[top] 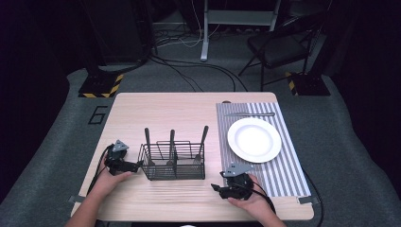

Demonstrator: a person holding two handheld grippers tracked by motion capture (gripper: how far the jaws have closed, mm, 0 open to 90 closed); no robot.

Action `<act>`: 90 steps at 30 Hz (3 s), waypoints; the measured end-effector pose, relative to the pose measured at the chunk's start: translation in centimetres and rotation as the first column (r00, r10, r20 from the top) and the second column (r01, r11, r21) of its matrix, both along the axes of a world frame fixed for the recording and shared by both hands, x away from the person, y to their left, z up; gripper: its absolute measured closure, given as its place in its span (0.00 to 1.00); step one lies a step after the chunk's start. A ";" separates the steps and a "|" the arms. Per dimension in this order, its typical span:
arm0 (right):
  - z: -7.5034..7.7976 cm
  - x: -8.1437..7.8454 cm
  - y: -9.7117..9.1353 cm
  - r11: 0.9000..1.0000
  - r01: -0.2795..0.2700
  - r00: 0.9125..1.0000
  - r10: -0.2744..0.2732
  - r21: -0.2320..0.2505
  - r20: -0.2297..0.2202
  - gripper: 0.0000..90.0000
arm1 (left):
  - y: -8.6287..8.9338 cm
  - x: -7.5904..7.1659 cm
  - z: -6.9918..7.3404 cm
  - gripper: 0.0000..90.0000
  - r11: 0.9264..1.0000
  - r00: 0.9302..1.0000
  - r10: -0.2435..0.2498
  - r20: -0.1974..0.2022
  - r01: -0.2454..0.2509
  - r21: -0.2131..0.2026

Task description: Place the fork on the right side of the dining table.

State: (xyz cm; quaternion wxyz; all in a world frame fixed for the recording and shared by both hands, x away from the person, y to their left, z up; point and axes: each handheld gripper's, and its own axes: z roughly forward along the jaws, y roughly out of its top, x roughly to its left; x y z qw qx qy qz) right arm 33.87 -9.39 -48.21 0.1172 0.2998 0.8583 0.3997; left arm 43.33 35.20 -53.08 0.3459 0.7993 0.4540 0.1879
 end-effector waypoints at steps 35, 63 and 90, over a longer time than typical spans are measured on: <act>9.9 6.9 -0.2 0.989 0.079 0.996 -0.085 0.128 0.039 0.72 | 0.0 0.0 0.0 0.00 1.000 1.000 0.001 -0.001 -0.001 -0.001; 12.1 9.9 3.4 0.987 0.049 0.998 -0.056 0.151 0.040 0.77 | 0.0 0.0 0.0 0.00 1.000 1.000 0.001 0.000 -0.001 -0.001; 14.3 7.7 6.2 0.988 -0.098 0.994 0.091 0.118 0.065 0.96 | 0.0 0.0 0.0 0.00 1.000 1.000 0.001 -0.001 -0.001 -0.001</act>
